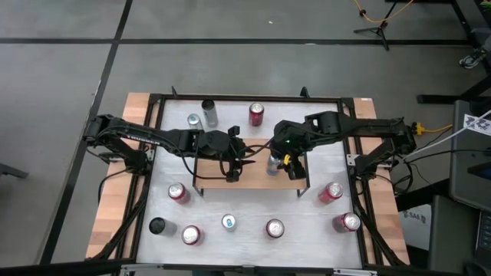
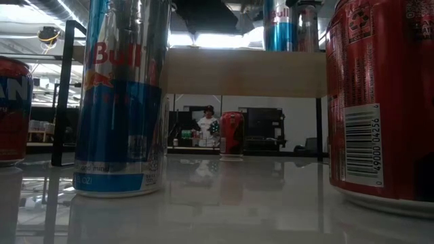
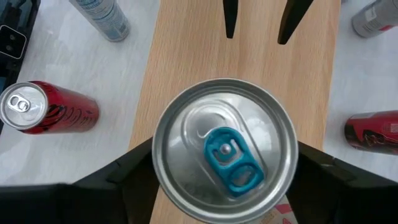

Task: Place canned beverage on shelf
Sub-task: Put the top right blue soda can on the shelf

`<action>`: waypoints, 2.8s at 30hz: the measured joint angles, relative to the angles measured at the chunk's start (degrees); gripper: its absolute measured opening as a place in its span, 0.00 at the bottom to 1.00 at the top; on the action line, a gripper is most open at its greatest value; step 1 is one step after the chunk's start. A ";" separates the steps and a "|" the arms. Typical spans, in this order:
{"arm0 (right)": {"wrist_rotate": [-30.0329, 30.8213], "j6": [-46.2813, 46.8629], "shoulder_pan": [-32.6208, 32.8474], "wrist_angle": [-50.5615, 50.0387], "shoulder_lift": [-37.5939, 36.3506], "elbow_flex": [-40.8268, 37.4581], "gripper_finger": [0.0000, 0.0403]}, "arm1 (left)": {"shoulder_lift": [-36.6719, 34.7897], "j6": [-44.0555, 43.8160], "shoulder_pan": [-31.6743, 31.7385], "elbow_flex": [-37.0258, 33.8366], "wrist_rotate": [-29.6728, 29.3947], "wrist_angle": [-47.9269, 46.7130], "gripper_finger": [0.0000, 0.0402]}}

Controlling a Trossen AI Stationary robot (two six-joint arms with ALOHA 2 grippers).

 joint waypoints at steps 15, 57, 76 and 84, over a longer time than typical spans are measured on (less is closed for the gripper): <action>0.02 0.00 0.00 -0.20 0.00 0.06 0.71 | -0.04 0.00 0.00 0.00 0.01 0.00 0.36; 17.63 26.54 19.53 -13.57 -0.04 14.91 0.71 | -0.04 -0.02 0.02 0.02 0.00 0.00 0.36; 40.41 60.08 36.72 -3.43 0.02 -8.85 0.71 | -0.07 0.15 0.09 0.02 -2.93 1.99 0.36; 40.30 58.71 33.75 6.07 0.02 -16.79 0.71 | 0.64 1.53 0.48 0.10 -3.44 5.85 0.36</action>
